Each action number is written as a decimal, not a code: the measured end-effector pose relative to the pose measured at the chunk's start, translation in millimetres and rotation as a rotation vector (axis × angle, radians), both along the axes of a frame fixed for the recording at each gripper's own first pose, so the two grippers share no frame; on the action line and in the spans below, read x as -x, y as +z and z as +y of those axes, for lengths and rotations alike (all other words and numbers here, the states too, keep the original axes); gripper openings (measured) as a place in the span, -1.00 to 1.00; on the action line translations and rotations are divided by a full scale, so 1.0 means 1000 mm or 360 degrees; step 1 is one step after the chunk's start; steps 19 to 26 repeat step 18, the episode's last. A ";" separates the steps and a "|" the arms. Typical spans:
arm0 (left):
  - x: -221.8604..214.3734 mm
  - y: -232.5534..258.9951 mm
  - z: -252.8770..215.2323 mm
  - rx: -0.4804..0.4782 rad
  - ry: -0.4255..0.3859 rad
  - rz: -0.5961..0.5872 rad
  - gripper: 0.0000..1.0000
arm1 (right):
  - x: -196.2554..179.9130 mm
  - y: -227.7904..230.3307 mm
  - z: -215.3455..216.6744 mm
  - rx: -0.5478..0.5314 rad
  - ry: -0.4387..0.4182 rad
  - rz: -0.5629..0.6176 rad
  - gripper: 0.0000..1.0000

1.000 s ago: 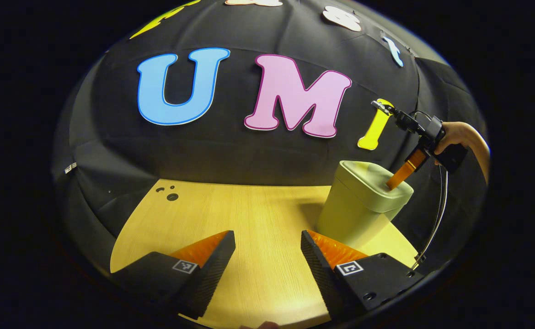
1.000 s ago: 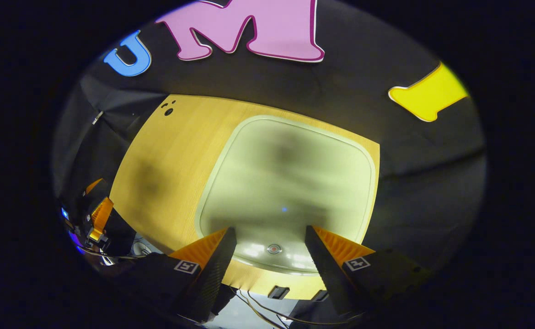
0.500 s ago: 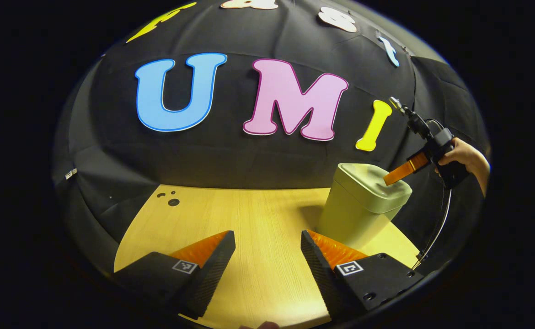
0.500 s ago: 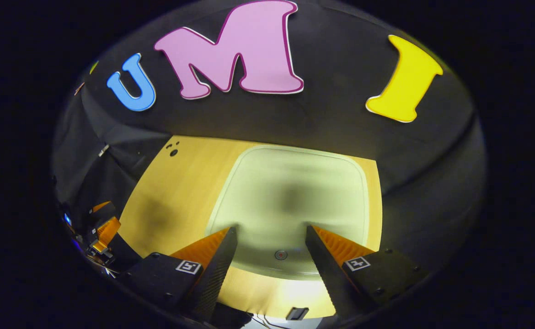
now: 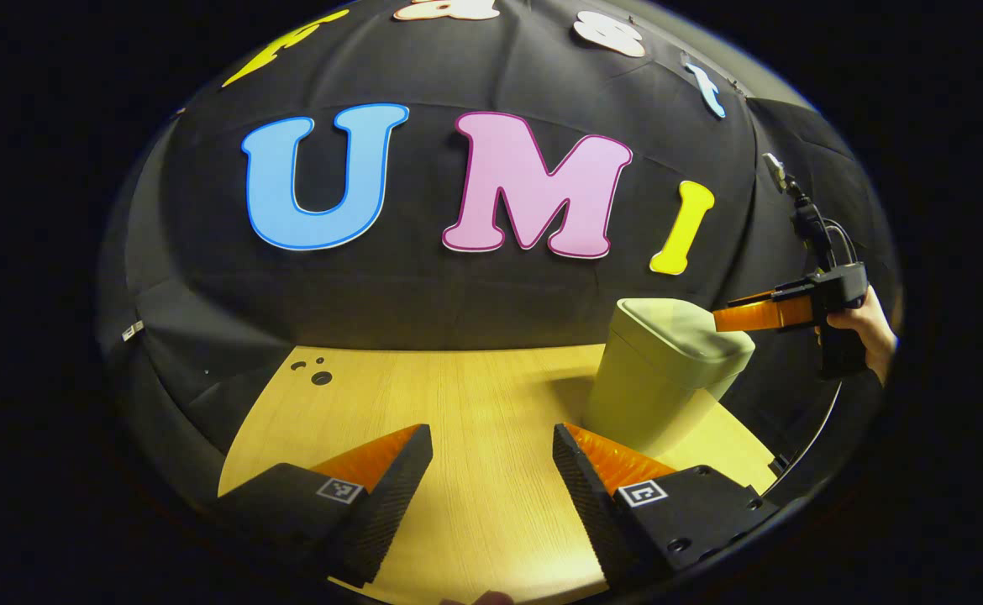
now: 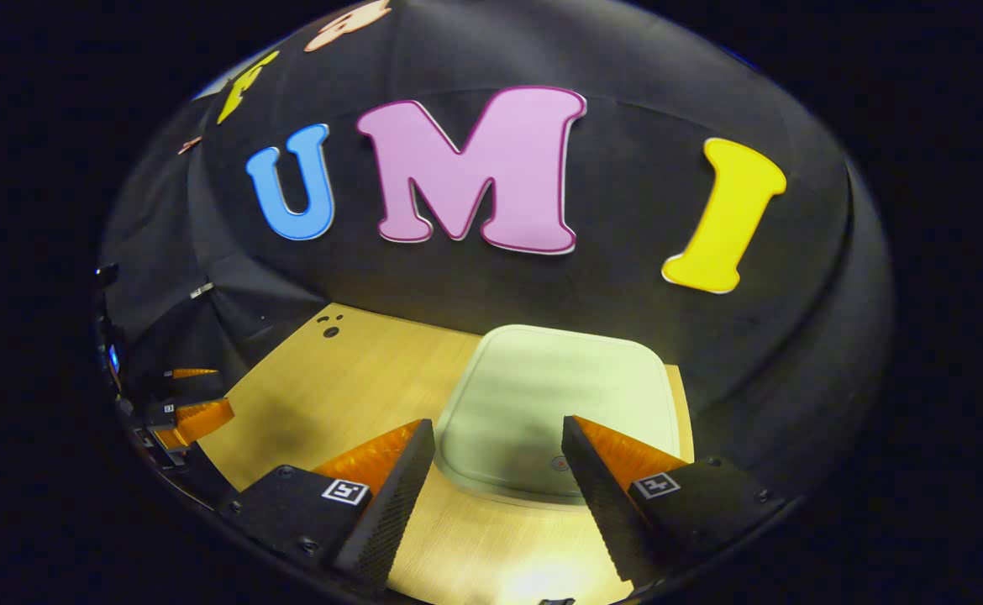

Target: Press the lid of the desktop garbage bin to open it, pick up the crumpled paper on the desktop and throw it into the bin, then pick up the pop can on the desktop and drop it into the bin, and finally close the garbage bin lid.

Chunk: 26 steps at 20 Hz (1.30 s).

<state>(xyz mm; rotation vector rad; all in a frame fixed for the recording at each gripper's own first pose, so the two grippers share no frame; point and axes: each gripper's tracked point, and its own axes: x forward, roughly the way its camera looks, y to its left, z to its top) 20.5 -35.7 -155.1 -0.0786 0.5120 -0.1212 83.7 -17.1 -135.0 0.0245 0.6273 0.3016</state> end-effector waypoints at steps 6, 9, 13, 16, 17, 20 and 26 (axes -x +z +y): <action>0.001 0.008 -0.003 -0.0014 -0.0013 -0.0042 0.89 | 0.026 0.029 0.039 -0.0051 0.0076 -0.0194 0.92; 0.001 0.012 -0.003 -0.0011 -0.0012 -0.0065 0.89 | 0.039 0.034 0.052 -0.0062 0.0089 -0.0253 0.88; 0.001 0.020 -0.003 -0.0018 -0.0018 -0.0109 0.88 | 0.055 0.033 0.070 -0.0102 0.0098 -0.0277 0.88; 0.004 0.027 -0.002 -0.0021 -0.0029 -0.0143 0.89 | 0.063 0.038 0.076 -0.0086 0.0098 -0.0326 0.87; 0.005 0.029 -0.002 -0.0022 -0.0032 -0.0155 0.89 | 0.066 0.041 0.077 -0.0087 0.0090 -0.0339 0.87; 0.006 0.031 -0.001 -0.0020 -0.0033 -0.0167 0.89 | 0.069 0.042 0.080 -0.0093 0.0084 -0.0343 0.87; 0.006 0.031 -0.001 -0.0020 -0.0033 -0.0167 0.89 | 0.069 0.042 0.080 -0.0093 0.0084 -0.0343 0.87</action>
